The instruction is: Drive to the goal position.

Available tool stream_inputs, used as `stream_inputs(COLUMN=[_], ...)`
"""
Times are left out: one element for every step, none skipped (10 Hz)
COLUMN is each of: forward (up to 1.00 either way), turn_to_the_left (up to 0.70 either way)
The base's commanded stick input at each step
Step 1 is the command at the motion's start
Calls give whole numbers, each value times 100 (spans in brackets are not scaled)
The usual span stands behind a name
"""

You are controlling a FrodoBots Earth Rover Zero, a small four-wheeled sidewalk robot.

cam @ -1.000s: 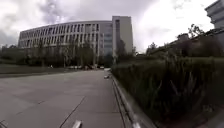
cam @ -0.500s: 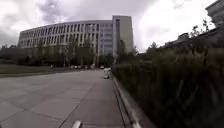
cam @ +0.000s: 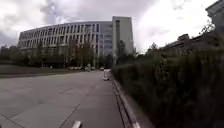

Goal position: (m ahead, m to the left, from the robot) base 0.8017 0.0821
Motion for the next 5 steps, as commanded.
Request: stream_inputs(forward=[70, 70, 70, 70, 70], turn_to_the_left=[0, 0, 0, 0, -3])
